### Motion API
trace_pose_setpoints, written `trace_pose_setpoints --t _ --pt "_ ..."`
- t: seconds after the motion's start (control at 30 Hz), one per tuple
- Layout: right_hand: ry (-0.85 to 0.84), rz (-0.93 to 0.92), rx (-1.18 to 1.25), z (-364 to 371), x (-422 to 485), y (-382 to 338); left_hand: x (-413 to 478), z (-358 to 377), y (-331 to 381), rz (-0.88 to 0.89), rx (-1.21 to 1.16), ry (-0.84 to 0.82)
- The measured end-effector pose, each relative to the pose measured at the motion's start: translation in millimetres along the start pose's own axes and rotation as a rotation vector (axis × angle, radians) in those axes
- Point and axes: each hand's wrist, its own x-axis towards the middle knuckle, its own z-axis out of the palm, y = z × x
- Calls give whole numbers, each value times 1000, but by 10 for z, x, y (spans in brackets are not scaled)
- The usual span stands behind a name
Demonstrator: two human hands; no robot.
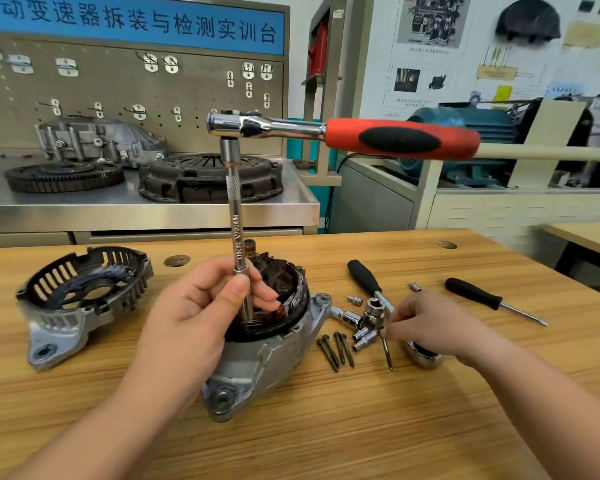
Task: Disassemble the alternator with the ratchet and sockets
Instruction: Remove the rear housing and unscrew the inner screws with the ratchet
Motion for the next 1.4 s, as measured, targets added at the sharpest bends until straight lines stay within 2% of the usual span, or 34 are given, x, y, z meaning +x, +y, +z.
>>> trace_pose_setpoints --t 0.2,0.43,0.57,0.73,0.87,1.0,1.1,1.27,1.33,1.4 --pt "-125 -33 -226 151 78 -216 -2 -8 -10 -2 21 -6" --pt "-156 -45 -230 267 297 -430 3 -29 -31 2 23 -18" --pt "-147 -34 -262 303 404 -481 16 -41 -58 19 51 -28" --pt "-120 -37 -435 391 444 -467 17 -60 -83 11 82 -36" --pt "-72 -36 -369 306 433 -432 22 -57 -79 3 86 -33" --pt "29 -158 -120 76 277 -457 22 -61 -72 1 88 -39" --pt "46 -394 300 -97 12 -619 25 -52 -66 21 108 -63" --pt "-172 -791 933 -131 -397 -1080 24 6 -45 23 157 -79" --pt "-317 -854 1205 -78 -460 -1254 27 33 -16 34 215 -99" --pt "-371 -840 1445 -41 -498 -1412 47 53 19 30 279 -112"
